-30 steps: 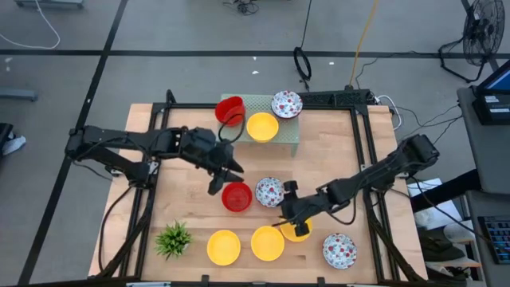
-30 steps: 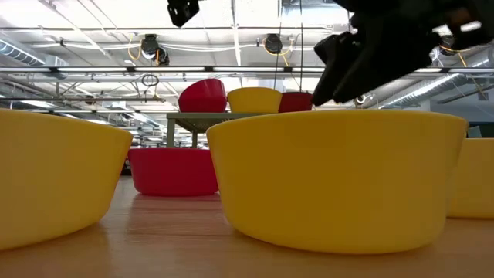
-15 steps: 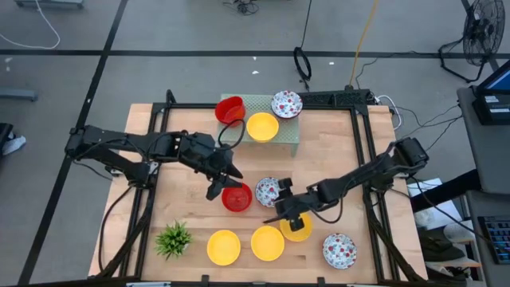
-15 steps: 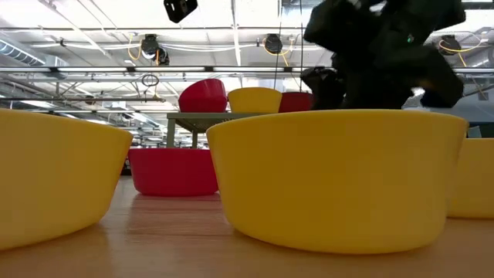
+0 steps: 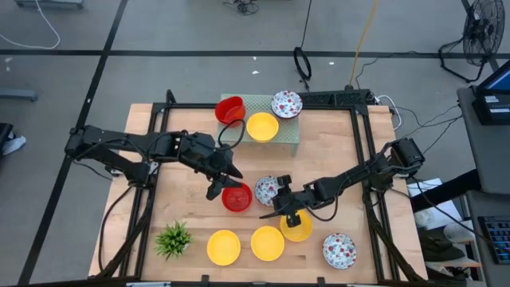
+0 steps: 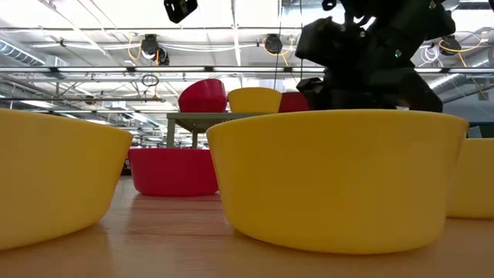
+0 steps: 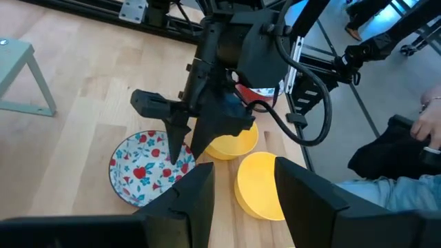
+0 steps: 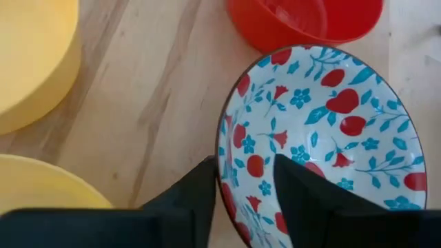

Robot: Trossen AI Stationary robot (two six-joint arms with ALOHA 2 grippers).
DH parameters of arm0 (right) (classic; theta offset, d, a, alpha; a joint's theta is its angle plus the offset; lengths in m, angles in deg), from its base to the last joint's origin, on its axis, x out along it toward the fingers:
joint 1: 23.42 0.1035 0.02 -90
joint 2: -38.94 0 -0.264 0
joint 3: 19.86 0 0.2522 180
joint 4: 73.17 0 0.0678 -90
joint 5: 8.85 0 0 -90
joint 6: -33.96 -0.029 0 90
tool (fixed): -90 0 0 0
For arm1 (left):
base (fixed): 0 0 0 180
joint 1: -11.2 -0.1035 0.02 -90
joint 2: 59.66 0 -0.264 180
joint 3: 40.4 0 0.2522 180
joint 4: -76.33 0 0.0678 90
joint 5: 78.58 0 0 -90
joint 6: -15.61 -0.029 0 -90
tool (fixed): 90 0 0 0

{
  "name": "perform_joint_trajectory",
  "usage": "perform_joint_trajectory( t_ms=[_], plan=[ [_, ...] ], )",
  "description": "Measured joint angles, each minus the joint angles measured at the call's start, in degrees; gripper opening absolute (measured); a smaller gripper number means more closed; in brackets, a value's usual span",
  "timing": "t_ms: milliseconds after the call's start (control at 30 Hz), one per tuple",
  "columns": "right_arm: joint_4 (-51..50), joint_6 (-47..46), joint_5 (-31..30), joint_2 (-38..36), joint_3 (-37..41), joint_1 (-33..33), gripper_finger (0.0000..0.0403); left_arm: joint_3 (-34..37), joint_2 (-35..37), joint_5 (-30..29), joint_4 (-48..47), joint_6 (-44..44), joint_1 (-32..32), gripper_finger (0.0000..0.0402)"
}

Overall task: Pick & Place Mini bowls
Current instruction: Stack the red patterned bowl on top of the red patterned bowls on the shelf

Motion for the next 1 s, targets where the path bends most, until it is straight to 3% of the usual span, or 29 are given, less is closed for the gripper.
perform_joint_trajectory(
  t_ms=[267,533,833,1000],
  plan=[
    [-0.2,0.2,-0.3,0.0,0.0,0.0,0.001,0.0,0.0,0.0,0.0,0.0,0.0,0.0154],
    [-0.6,-2.6,0.3,-2.3,0.0,0.3,0.0004,0.0,0.0,0.1,-0.5,-0.7,0.0,0.0154],
    [2.4,-6.3,-0.3,-10.4,0.0,2.1,0.0002,0.0,0.0,0.2,-0.5,-3.1,0.0,0.0154],
    [5.2,-4.1,-5.3,-16.1,0.0,3.7,0.0001,0.0,0.0,0.2,-0.5,-3.1,0.0,0.0154]
  ],
)
